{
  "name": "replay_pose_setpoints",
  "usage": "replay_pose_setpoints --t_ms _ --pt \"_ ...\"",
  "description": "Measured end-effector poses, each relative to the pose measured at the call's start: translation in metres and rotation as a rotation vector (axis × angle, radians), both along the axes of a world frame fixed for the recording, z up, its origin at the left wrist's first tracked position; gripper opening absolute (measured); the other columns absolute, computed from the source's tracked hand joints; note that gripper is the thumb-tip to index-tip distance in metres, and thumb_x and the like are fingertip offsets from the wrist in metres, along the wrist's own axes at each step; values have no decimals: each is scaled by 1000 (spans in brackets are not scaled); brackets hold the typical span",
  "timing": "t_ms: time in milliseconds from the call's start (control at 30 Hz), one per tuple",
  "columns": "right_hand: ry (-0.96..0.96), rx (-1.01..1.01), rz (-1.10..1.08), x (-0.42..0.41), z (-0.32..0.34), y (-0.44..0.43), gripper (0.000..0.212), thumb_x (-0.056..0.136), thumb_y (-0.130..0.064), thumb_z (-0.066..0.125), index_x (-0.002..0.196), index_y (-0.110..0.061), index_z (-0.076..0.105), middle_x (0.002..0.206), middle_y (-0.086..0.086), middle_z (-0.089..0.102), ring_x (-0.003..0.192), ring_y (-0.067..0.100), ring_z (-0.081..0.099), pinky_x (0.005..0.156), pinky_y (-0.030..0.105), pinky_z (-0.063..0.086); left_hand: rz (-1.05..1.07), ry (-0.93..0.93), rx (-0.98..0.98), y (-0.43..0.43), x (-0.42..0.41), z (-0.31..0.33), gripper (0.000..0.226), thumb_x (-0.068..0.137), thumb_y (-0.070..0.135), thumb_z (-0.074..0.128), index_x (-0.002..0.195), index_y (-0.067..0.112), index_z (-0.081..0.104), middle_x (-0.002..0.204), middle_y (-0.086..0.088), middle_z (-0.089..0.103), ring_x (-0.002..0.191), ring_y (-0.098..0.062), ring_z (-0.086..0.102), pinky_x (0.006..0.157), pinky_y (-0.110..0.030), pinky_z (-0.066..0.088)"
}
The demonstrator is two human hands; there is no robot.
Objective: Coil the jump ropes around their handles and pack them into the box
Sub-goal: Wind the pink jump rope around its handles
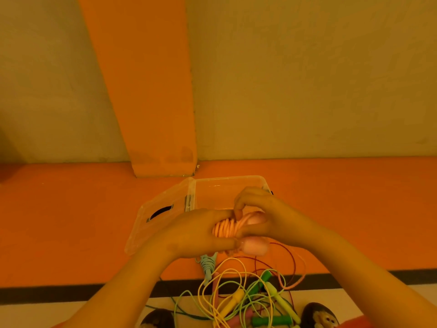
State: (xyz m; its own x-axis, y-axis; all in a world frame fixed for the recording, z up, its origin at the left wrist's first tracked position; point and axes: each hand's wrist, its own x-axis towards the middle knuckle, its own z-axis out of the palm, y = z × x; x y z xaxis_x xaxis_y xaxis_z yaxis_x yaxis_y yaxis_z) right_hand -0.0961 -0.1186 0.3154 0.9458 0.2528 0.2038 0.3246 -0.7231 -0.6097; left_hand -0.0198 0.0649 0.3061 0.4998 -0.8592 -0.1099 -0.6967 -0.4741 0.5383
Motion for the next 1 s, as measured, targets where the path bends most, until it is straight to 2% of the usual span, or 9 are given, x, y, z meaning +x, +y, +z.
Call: replay_pose_setpoints --t_ms 133,300,433,567,667,767,833,900,1000 --pt "30 222 -85 -1 8 1 33 75 -16 79 90 -38 60 101 -20 63 97 -3 58 80 9 43 71 110 -205 4 4 -2 30 82 50 67 108 40 56 84 10 68 63 -4 66 59 -27 53" --pt "16 435 -126 -2 14 -4 39 74 -20 77 107 -34 62 113 -22 64 106 -2 59 83 14 47 153 236 -401 0 -4 5 32 71 57 61 97 40 56 75 12 68 55 -1 60 48 -14 40" --pt "2 545 -142 -3 11 -4 50 72 -25 76 116 -39 55 115 -20 61 109 3 58 85 21 50 176 289 -510 -1 -3 5 44 76 51 64 115 31 57 82 -2 68 56 -12 61 46 -22 43" --pt "19 604 -168 -4 9 -5 54 74 -32 77 119 -43 49 123 -12 59 109 1 59 86 20 50 215 351 -597 -3 -3 9 40 74 51 61 109 32 56 66 -2 64 49 -18 52 45 -27 41" --pt "66 609 -182 -4 4 -4 56 67 -47 78 114 -49 49 120 -16 59 109 1 59 90 26 51 236 438 -667 -6 -3 10 35 78 44 57 111 33 54 59 0 62 46 -12 48 44 -25 37" --pt "59 568 -153 -3 2 1 29 82 -43 64 107 -36 52 88 -22 63 71 -4 58 63 19 48 249 484 -732 -10 -3 10 36 80 46 55 112 29 54 60 -2 60 45 -14 45 44 -26 35" --pt "41 513 -122 -3 0 6 18 90 -39 53 107 -34 51 73 -28 59 59 -8 52 54 11 40 281 510 -775 -12 -3 11 34 79 47 55 106 26 55 59 -2 59 44 -14 43 43 -26 34" --pt "7 483 -127 0 -2 8 14 92 -38 50 106 -34 52 74 -28 57 60 -7 50 55 11 39 317 504 -794 -15 -3 12 31 82 43 55 105 22 55 58 -3 59 43 -14 42 42 -25 32" --pt "-86 407 -238 8 -6 4 15 92 -44 47 97 -39 60 85 -18 64 75 3 56 69 24 45 365 479 -809 -19 -3 10 20 93 28 54 108 15 53 59 -5 58 39 -9 43 40 -21 31"
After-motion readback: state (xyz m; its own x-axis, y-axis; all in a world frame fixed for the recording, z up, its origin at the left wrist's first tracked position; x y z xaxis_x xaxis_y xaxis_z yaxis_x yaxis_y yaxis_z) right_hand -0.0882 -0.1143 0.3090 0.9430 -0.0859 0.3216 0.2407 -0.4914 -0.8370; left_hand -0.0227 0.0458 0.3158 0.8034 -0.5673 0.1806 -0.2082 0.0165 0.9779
